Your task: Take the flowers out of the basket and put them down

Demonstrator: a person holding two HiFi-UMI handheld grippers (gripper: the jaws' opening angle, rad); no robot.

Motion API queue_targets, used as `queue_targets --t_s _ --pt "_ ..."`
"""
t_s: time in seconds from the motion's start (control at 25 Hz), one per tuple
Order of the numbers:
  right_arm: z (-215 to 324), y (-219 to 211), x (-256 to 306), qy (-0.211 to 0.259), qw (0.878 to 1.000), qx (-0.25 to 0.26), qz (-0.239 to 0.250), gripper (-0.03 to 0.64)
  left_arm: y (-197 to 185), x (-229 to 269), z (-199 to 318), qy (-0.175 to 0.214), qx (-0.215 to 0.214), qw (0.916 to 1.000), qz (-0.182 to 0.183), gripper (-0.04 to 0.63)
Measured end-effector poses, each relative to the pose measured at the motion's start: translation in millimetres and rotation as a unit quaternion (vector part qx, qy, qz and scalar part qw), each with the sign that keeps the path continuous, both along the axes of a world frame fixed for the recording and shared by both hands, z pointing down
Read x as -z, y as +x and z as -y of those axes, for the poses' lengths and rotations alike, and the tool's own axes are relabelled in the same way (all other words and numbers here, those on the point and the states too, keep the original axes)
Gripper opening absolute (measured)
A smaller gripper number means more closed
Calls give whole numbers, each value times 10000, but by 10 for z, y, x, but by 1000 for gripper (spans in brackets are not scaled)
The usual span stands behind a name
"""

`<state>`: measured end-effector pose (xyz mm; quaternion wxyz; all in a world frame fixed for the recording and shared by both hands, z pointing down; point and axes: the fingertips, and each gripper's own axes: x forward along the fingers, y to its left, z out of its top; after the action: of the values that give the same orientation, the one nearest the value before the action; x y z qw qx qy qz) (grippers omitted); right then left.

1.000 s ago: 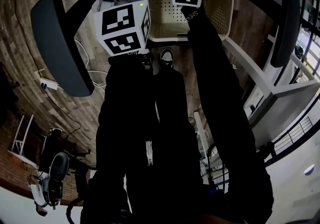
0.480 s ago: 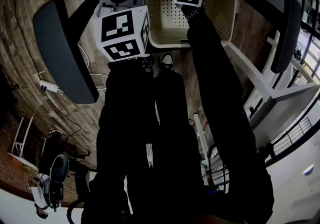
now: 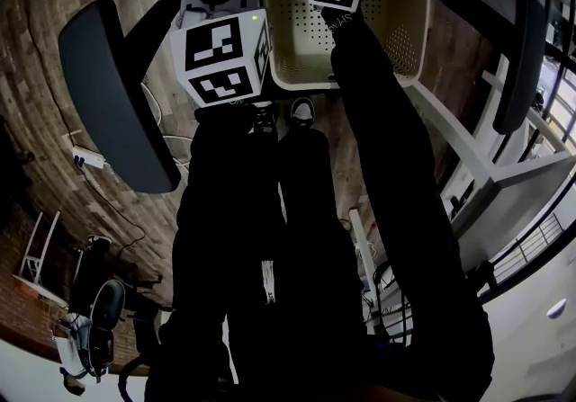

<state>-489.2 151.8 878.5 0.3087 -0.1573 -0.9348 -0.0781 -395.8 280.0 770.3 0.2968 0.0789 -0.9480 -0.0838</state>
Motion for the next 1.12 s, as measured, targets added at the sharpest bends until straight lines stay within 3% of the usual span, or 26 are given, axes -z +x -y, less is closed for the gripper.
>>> queue_targets --t_s 0.32,0.56,1.12 --pt "1 17 105 -167 9995 112 247 538 -93 34 15 -165 -58 9997 150 -2" --pt "-17 12 -23 73 9995 104 287 544 -40 24 38 -180 -53 9997 181 -2" --pt "-45 -5 54 -181 9990 200 370 557 -9 32 -49 -188 -50 9996 209 -2"
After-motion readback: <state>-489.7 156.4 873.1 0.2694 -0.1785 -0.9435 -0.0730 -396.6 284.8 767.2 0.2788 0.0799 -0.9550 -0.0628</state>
